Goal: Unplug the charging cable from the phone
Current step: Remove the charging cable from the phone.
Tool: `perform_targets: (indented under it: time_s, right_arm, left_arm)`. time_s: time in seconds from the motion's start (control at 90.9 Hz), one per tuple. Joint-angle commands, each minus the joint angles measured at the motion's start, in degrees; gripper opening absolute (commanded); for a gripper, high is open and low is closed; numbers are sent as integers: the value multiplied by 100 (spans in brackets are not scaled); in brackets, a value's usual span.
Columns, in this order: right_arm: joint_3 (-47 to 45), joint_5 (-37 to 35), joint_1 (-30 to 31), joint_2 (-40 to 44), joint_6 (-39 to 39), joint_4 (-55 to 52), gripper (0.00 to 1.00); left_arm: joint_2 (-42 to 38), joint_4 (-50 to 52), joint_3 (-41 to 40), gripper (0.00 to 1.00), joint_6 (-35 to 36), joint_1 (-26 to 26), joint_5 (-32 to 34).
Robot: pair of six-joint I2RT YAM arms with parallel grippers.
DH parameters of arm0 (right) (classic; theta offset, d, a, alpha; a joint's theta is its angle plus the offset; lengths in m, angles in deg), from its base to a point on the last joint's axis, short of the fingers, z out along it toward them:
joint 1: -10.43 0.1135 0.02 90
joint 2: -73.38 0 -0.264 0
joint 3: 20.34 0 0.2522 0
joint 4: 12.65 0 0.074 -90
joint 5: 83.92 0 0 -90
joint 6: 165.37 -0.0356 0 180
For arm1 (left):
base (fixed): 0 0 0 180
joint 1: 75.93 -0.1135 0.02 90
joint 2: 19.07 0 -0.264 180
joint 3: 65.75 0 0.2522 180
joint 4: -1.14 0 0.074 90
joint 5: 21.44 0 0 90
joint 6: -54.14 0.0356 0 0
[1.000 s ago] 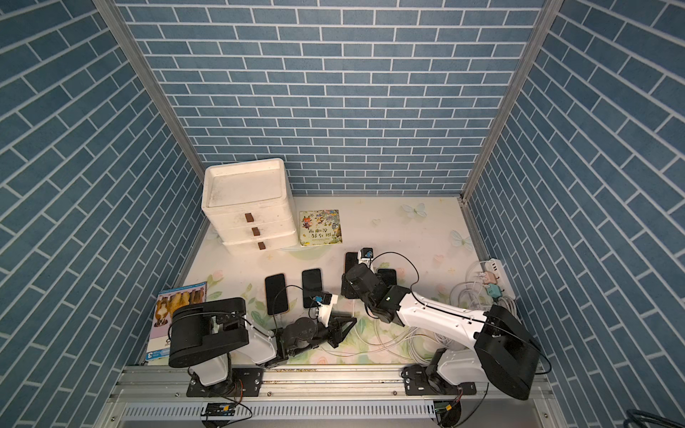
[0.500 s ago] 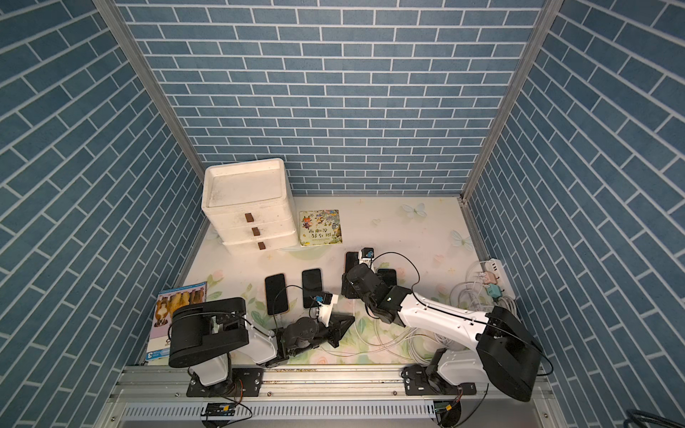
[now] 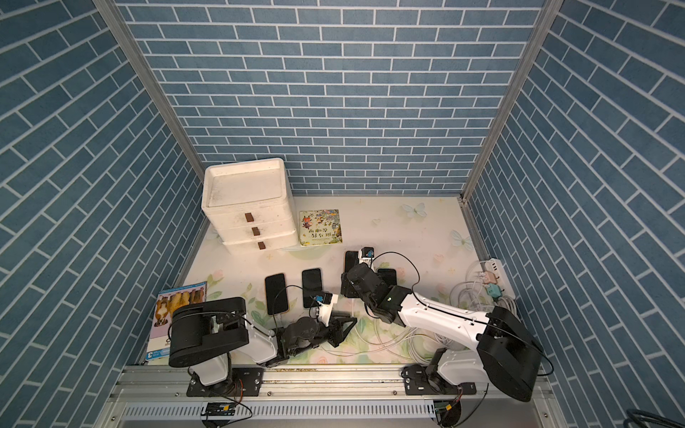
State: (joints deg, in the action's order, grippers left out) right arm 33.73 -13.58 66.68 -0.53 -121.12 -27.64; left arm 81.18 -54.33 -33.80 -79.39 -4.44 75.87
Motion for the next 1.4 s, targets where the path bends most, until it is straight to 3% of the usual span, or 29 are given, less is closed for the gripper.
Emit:
perform_targets:
  time_s: [0.0,0.506,1.177,1.254,1.342,1.386]
  right_arm:
    - [-20,-23,35,149,-212,346,3]
    - [54,-95,35,68,-119,277,4]
    - [773,-80,-650,-354,416,-116,6]
    - [787,-74,-762,-493,449,-385,6]
    - [768,-128,-812,-711,549,-652,6]
    - [756,-154,-809,-845,598,-754,6]
  left_arm:
    - [44,65,67,35,32,-11,40]
    - [12,284,167,0,-30,-3,159]
    - [-382,296,-115,0,-64,92,472]
    - [-670,396,-261,11,-102,122,656]
    - [-990,540,-401,37,-92,241,900]
    - [-1143,640,-424,44,-44,324,997]
